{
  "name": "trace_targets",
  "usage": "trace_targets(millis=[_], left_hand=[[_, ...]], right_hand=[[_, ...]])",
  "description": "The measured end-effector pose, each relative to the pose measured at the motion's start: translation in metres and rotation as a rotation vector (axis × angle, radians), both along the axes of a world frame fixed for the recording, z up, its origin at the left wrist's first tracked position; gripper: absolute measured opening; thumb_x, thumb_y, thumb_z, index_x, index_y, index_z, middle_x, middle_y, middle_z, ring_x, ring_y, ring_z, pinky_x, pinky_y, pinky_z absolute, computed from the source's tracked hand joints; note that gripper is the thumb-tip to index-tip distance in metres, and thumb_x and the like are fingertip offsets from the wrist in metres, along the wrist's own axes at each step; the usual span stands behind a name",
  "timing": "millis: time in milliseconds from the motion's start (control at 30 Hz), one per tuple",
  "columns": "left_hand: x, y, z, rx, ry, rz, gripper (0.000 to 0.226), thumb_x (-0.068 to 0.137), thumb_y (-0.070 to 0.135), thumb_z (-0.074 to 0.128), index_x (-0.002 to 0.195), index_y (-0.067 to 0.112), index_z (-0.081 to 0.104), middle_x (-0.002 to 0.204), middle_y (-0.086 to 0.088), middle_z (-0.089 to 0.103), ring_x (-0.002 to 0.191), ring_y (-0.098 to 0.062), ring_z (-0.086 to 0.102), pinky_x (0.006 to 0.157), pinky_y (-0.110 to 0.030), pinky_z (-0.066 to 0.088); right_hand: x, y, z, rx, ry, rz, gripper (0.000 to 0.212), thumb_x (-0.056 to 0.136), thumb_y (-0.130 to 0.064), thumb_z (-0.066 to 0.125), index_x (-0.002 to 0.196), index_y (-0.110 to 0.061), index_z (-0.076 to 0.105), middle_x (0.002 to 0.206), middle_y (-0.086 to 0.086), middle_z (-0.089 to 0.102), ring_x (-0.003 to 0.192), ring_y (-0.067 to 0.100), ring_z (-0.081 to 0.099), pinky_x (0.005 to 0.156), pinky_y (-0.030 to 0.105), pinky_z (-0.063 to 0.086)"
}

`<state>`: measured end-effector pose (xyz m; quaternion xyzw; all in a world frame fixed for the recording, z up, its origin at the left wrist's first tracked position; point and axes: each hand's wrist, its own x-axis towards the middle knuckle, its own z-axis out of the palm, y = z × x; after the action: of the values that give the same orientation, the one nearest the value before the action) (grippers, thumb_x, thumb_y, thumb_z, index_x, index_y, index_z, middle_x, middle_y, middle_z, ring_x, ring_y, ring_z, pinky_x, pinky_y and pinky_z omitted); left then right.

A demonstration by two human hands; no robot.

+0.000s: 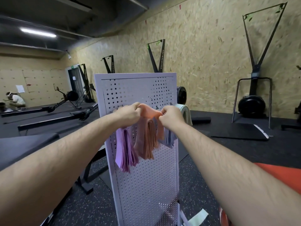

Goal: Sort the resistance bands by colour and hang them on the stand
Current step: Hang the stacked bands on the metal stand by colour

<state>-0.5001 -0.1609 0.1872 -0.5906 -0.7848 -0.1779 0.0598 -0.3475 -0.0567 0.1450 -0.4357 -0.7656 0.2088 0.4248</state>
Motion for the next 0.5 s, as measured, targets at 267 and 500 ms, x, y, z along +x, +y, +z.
trace_targets(millis=[267, 500], left_hand=[[-0.002, 0.007, 0.001, 0.066, 0.04, 0.063, 0.037, 0.099, 0.048, 0.02, 0.126, 0.041, 0.046, 0.118, -0.014, 0.06, 0.112, -0.037, 0.051, 0.102, -0.053, 0.04], [0.003, 0.0, 0.006, 0.0, 0.13, 0.06, 0.037, 0.103, 0.044, 0.024, 0.133, 0.04, 0.045, 0.13, -0.016, 0.054, 0.124, -0.037, 0.043, 0.101, -0.052, 0.034]], right_hand=[[-0.004, 0.001, -0.021, 0.052, -0.194, 0.06, 0.016, 0.084, -0.009, 0.058, 0.072, -0.016, 0.066, 0.078, 0.003, 0.066, 0.081, 0.024, 0.064, 0.067, 0.033, 0.055], [-0.003, -0.004, -0.018, 0.086, -0.214, 0.111, 0.023, 0.088, -0.007, 0.054, 0.082, -0.021, 0.072, 0.088, 0.001, 0.068, 0.087, 0.022, 0.062, 0.07, 0.032, 0.053]])
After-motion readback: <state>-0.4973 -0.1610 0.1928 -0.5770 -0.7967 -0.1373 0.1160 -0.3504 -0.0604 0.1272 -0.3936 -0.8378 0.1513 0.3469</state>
